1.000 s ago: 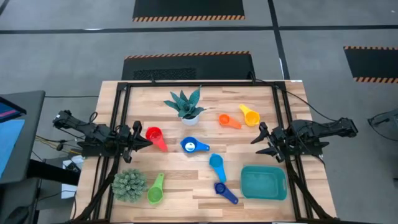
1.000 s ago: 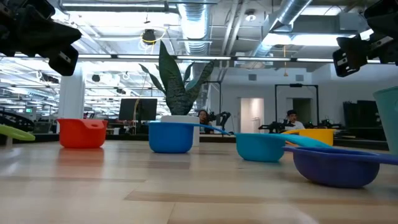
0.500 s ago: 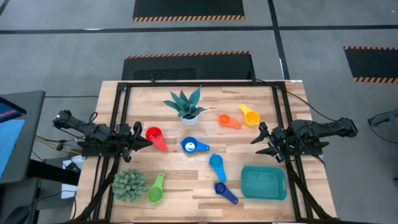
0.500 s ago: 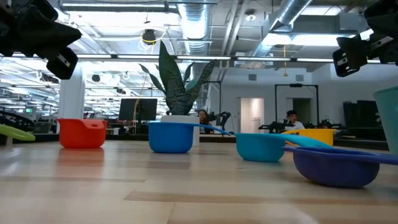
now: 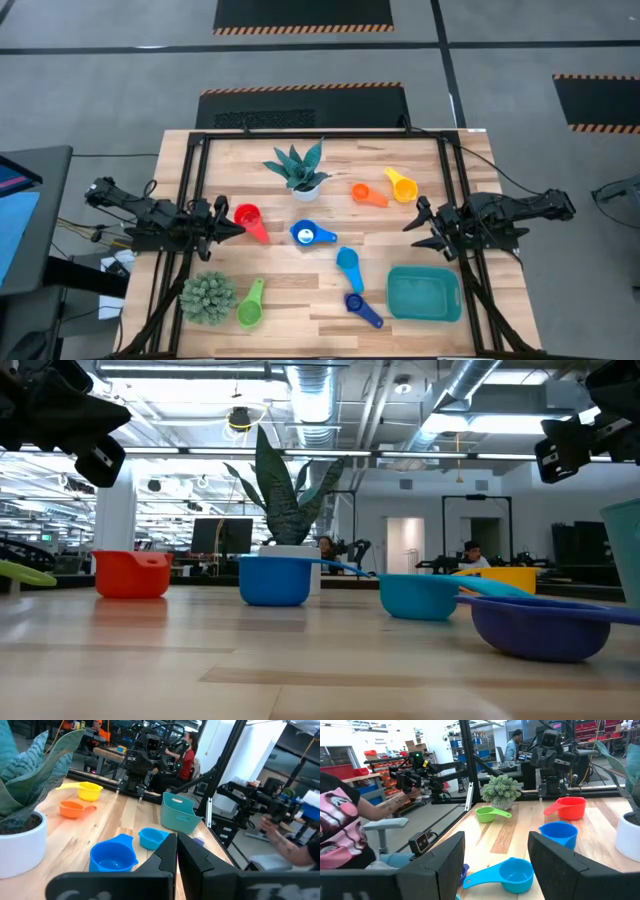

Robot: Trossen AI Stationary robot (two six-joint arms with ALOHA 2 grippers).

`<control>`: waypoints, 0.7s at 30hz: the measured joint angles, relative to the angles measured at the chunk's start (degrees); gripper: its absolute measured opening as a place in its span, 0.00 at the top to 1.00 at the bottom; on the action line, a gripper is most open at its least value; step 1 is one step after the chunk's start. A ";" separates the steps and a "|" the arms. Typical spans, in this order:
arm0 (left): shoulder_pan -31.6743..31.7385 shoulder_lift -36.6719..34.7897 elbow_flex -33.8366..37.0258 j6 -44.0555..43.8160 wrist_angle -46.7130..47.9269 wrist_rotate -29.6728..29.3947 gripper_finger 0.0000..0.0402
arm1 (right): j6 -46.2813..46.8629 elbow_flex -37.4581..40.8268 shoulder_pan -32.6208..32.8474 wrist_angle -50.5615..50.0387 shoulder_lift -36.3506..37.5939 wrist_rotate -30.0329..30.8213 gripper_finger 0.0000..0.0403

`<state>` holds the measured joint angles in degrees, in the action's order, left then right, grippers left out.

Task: Nest measuring cups in basket
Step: Move the orange measuring cup to the center right of the table

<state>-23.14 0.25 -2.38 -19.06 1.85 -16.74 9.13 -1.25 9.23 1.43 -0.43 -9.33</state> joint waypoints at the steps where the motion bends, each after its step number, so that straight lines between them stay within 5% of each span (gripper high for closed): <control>1: 0.00 0.00 -0.01 1.31 0.00 -0.14 1.00 | -0.84 0.10 0.00 0.68 0.01 0.79 0.41; 9: 0.00 0.00 0.00 3.07 -0.22 -3.35 1.00 | -3.59 0.15 0.00 4.35 0.00 3.27 0.41; 21: -0.03 0.98 0.01 -3.82 0.42 4.11 1.00 | -2.76 0.04 0.00 5.23 0.07 3.38 0.41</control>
<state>-23.16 1.23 -2.37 -22.88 2.26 -12.63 6.37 -1.21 9.23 6.65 -0.36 -5.96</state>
